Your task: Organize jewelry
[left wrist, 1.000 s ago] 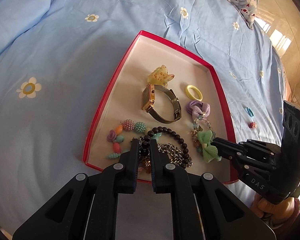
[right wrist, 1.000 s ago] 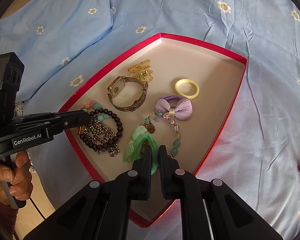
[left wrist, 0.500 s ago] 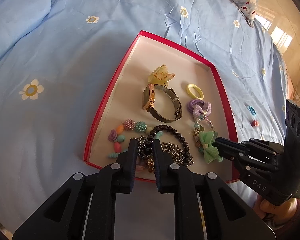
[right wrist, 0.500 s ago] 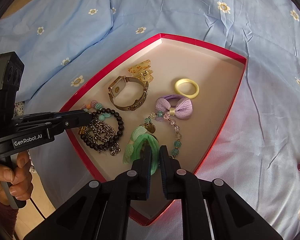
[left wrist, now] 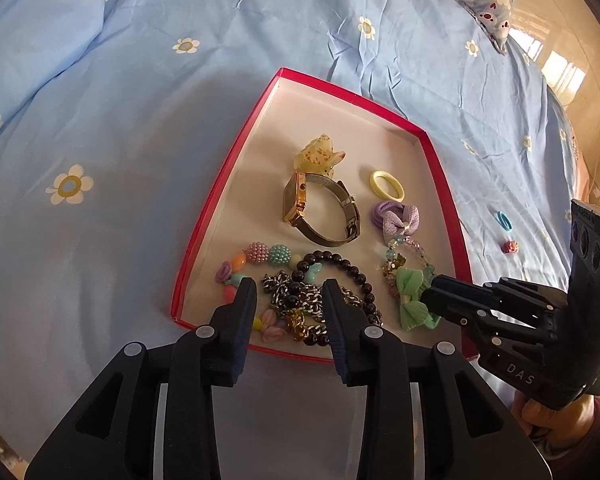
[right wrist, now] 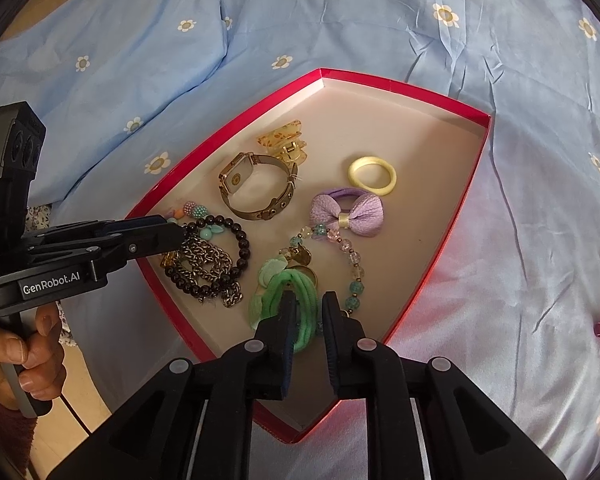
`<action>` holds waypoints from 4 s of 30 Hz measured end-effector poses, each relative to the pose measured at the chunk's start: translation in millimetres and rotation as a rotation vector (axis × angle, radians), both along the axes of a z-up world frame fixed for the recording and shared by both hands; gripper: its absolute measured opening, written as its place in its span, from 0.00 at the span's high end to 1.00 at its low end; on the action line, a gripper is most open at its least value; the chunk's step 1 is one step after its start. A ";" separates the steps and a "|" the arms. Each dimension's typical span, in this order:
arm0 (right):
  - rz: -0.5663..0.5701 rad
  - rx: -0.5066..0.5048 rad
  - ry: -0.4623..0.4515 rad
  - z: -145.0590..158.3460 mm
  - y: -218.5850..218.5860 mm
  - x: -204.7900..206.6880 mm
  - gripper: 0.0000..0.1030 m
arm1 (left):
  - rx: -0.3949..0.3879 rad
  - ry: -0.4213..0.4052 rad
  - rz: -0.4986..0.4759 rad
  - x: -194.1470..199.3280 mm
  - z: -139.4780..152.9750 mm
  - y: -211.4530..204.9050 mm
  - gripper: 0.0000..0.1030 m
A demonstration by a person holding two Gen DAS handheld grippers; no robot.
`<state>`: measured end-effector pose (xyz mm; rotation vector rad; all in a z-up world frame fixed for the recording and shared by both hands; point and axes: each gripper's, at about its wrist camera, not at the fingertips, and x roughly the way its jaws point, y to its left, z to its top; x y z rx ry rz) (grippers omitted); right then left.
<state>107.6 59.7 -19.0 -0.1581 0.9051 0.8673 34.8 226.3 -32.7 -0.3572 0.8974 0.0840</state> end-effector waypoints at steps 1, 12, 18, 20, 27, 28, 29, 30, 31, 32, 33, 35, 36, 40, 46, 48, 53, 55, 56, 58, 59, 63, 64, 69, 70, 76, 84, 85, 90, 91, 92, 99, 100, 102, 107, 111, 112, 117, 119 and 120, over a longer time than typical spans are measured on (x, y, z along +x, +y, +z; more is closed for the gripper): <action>-0.001 0.007 0.000 0.8 -0.8 -0.4 0.79 | 0.002 -0.001 0.001 -0.5 0.6 -0.8 0.67; -0.029 0.077 -0.023 12.3 -21.6 -4.0 0.57 | 0.016 -0.044 0.037 -15.5 15.5 -0.6 0.39; -0.046 0.131 -0.044 21.6 -33.0 -9.4 0.34 | 0.026 -0.075 0.065 -30.4 23.1 -4.1 0.23; -0.052 0.153 -0.045 23.4 -37.9 -11.7 0.33 | 0.029 -0.079 0.067 -36.0 23.2 -6.9 0.22; -0.088 0.285 -0.069 33.7 -64.4 -20.6 0.26 | 0.009 -0.075 0.090 -53.5 18.9 -12.4 0.16; -0.091 0.302 -0.063 34.0 -67.3 -21.2 0.25 | 0.004 -0.072 0.096 -55.7 17.8 -12.9 0.16; -0.093 0.315 -0.055 34.2 -69.6 -22.2 0.25 | -0.003 -0.070 0.101 -57.3 16.5 -13.5 0.16; -0.096 0.323 -0.048 33.8 -71.1 -23.0 0.24 | -0.009 -0.067 0.105 -58.8 15.2 -14.2 0.15; -0.096 0.330 -0.041 33.4 -72.7 -23.9 0.24 | -0.013 -0.065 0.109 -60.2 13.9 -15.5 0.15; -0.094 0.337 -0.034 32.6 -73.7 -24.7 0.24 | -0.014 -0.062 0.113 -61.6 13.1 -17.0 0.15; -0.092 0.343 -0.028 31.9 -74.5 -26.5 0.24 | -0.012 -0.060 0.117 -63.2 12.5 -18.3 0.15; -0.087 0.354 -0.019 30.7 -76.4 -31.2 0.24 | -0.001 -0.059 0.124 -66.5 12.7 -21.4 0.15; -0.083 0.358 -0.017 30.5 -77.2 -34.0 0.24 | 0.010 -0.059 0.126 -68.3 13.2 -23.2 0.15; -0.072 0.366 -0.033 36.1 -81.2 -44.2 0.24 | 0.052 -0.069 0.131 -76.3 21.8 -29.8 0.15; -0.036 0.349 -0.087 70.1 -85.4 -51.2 0.24 | 0.126 -0.134 0.101 -87.3 60.1 -37.9 0.09; -0.030 0.327 -0.113 85.7 -86.6 -51.8 0.18 | 0.165 -0.165 0.101 -90.2 75.9 -41.7 0.00; -0.051 0.326 -0.165 104.1 -95.2 -58.8 0.00 | 0.262 -0.220 0.122 -93.4 88.8 -53.5 0.00; -0.074 0.309 -0.200 96.8 -95.7 -64.5 0.00 | 0.263 -0.213 0.130 -92.8 81.9 -57.0 0.00; -0.089 0.296 -0.218 91.2 -95.7 -66.7 0.00 | 0.259 -0.213 0.133 -93.5 77.8 -58.3 0.00; -0.106 0.276 -0.236 77.6 -93.8 -70.8 0.00 | 0.266 -0.209 0.142 -93.7 69.1 -61.4 0.00; -0.107 0.269 -0.242 70.8 -93.3 -71.5 0.00 | 0.281 -0.203 0.151 -93.4 64.5 -63.3 0.00; -0.135 0.251 -0.238 47.5 -92.1 -73.6 0.00 | 0.325 -0.193 0.178 -96.1 48.6 -68.6 0.00; -0.138 0.248 -0.229 42.6 -91.8 -73.6 0.00 | 0.328 -0.188 0.180 -96.6 45.2 -69.3 0.00; -0.149 0.231 -0.233 31.3 -93.5 -78.5 0.00 | 0.351 -0.160 0.181 -99.0 33.9 -71.9 0.00; -0.152 0.231 -0.235 30.7 -94.0 -79.6 0.00 | 0.360 -0.158 0.182 -99.8 33.1 -72.8 0.00; -0.153 0.249 -0.261 34.5 -95.9 -88.2 0.00 | 0.384 -0.176 0.182 -106.9 39.2 -77.2 0.00; -0.142 0.262 -0.283 43.2 -95.0 -95.2 0.00 | 0.410 -0.198 0.179 -114.7 51.4 -83.2 0.00; -0.142 0.260 -0.281 43.1 -94.6 -95.0 0.00 | 0.412 -0.199 0.178 -115.0 52.3 -83.5 0.00; -0.141 0.250 -0.269 41.2 -93.5 -94.2 0.00 | 0.408 -0.197 0.180 -116.0 53.0 -83.2 0.00; -0.141 0.248 -0.270 41.0 -93.3 -94.4 0.00 | 0.410 -0.195 0.180 -115.9 53.2 -83.7 0.00; -0.140 0.247 -0.271 40.7 -93.3 -94.6 0.00 | 0.413 -0.194 0.180 -116.0 53.3 -84.2 0.00; -0.142 0.242 -0.266 39.3 -93.4 -94.8 0.00 | 0.414 -0.185 0.180 -114.4 52.2 -83.7 0.00; -0.143 0.240 -0.266 39.1 -93.4 -94.9 0.00 | 0.412 -0.183 0.181 -114.5 52.1 -83.5 0.00; -0.141 0.240 -0.264 38.3 -93.2 -94.2 0.00 | 0.410 -0.183 0.184 -114.7 51.7 -82.2 0.00; -0.141 0.238 -0.276 38.2 -93.1 -95.1 0.00 | 0.413 -0.190 0.186 -115.7 53.3 -81.7 0.00; -0.140 0.241 -0.293 39.5 -93.4 -97.2 0.00 | 0.416 -0.208 0.190 -118.1 57.6 -82.3 0.00; -0.140 0.241 -0.296 39.8 -93.4 -97.2 0.00 | 0.416 -0.211 0.191 -118.7 58.3 -82.8 0.00; -0.141 0.240 -0.291 40.2 -93.4 -96.5 0.00 | 0.417 -0.214 0.190 -119.0 60.2 -83.4 0.00; -0.139 0.236 -0.288 39.9 -93.8 -96.4 0.00 | 0.416 -0.210 0.188 -118.7 60.2 -83.9 0.00; -0.139 0.235 -0.287 39.8 -93.7 -96.2 0.00 | 0.415 -0.207 0.187 -118.5 60.1 -83.7 0.00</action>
